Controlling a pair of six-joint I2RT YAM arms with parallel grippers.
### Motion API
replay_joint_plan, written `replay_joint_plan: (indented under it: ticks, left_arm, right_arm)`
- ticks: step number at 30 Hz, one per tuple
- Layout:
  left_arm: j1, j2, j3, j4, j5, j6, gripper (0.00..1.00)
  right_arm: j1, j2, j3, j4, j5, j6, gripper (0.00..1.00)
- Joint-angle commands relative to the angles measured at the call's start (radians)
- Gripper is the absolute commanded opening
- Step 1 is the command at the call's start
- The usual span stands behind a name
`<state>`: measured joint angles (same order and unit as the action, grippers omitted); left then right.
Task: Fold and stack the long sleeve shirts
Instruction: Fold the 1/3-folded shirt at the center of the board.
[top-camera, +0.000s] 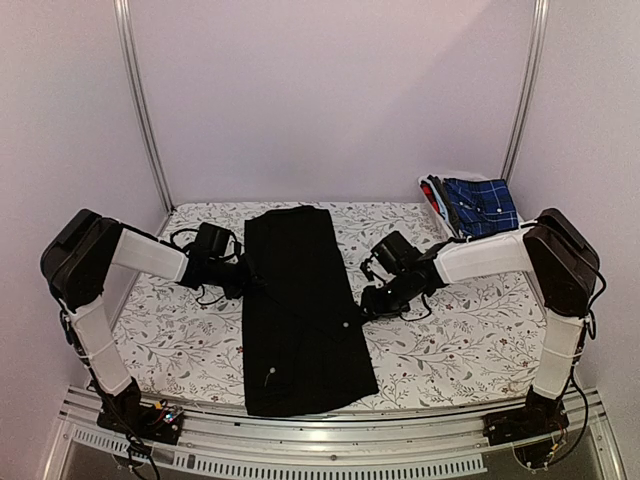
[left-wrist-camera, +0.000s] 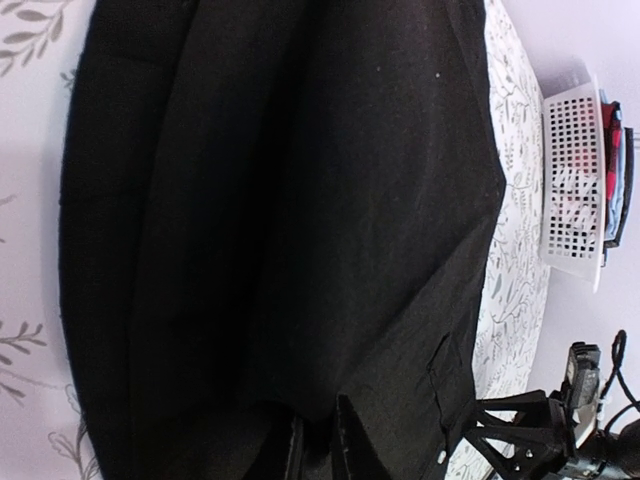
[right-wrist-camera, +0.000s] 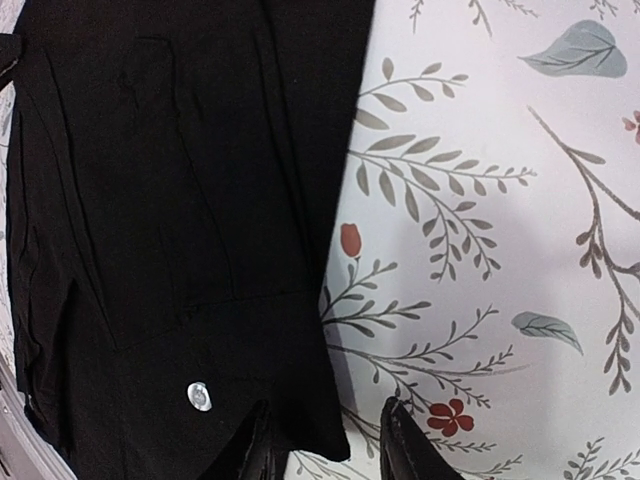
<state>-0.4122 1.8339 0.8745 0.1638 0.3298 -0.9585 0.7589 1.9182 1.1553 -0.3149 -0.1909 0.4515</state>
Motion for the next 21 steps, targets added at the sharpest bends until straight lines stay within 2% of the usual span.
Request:
replay_joint_plan:
  ticks: [1,5,9,15,21]
  left_arm:
    - [-0.002,0.011,0.018,0.020,-0.002,0.012,0.08]
    - [-0.003,0.010,0.019,0.020,-0.001,0.013,0.05]
    - [-0.003,0.004,0.030,-0.001,-0.006,0.025,0.02]
    - [-0.001,0.002,0.076,-0.083,-0.021,0.067,0.00]
    - [0.004,-0.001,0.104,-0.128,-0.012,0.096,0.00]
  right_arm:
    - [0.003,0.031,-0.001,-0.004,0.001,0.002,0.31]
    - [0.004,0.029,0.000,-0.003,-0.014,0.009,0.18]
    - [0.005,0.011,0.020,-0.031,-0.046,0.011,0.01]
    - [0.023,-0.055,0.036,-0.105,-0.151,0.040,0.00]
    - [0.069,-0.106,0.051,-0.184,-0.182,0.073,0.00]
